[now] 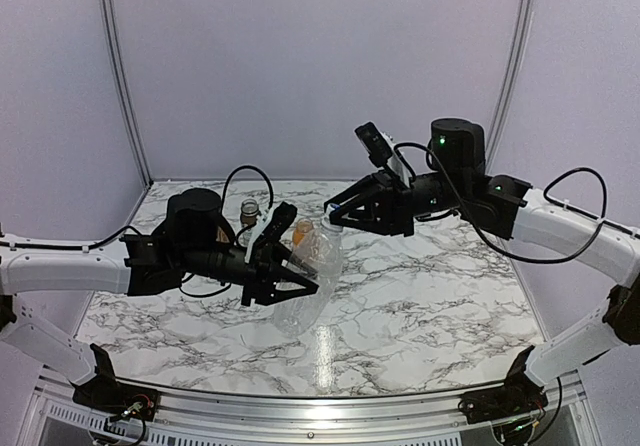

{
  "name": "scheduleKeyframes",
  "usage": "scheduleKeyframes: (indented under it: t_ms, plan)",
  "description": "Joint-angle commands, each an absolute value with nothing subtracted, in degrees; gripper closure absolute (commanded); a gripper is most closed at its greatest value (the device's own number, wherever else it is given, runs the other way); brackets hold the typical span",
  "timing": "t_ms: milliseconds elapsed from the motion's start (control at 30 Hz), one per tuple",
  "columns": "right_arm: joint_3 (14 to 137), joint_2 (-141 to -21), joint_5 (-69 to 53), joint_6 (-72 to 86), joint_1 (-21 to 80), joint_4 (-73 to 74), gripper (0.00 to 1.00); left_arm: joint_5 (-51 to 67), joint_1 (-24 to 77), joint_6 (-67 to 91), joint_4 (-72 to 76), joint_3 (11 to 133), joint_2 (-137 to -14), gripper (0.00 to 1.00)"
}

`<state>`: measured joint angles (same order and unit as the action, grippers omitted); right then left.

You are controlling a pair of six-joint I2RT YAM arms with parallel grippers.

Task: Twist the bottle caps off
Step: Unscrew the bottle cap from the plastic bottle.

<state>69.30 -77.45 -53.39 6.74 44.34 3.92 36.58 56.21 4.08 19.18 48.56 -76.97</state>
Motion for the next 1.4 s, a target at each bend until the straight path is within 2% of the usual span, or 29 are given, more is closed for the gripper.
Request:
scheduleKeyframes:
  t_ms: [0,167,333,533,767,1167,1233,1367]
  plan:
    - [70.01,-77.44,-65.58,-0.57,42.67,-0.99,0.89,53.15,56.65,3.64,19.85,49.75,-76.89,0.66]
    - [70.87,-78.45,-70.77,-4.94,42.59,1.97,0.87,59.17,56.6,4.62,19.86,50.74,-77.56,0.66]
    - [71.26,-78.8,-72.74,-5.54,42.54,2.2,0.87,60.09,56.62,4.68,19.86,51.3,-77.5,0.65]
    - [70.7,-78.35,-70.17,-4.32,42.63,1.94,0.85,55.12,56.6,4.4,19.93,51.42,-77.17,0.66]
    - [69.36,-77.65,-64.96,-0.82,42.72,0.53,0.76,48.56,56.43,4.18,19.95,51.25,-77.17,0.66]
    - [69.17,-77.52,-62.26,-0.36,43.09,0.53,0.65,46.29,56.01,4.13,19.93,51.2,-77.43,0.66]
    - [69.24,-77.52,-61.87,-0.35,43.16,0.72,0.65,46.2,55.99,4.2,19.95,51.24,-77.37,0.66]
    - [69.39,-77.56,-61.89,0.8,43.27,0.82,0.72,46.19,55.81,4.12,19.95,51.18,-77.39,0.66]
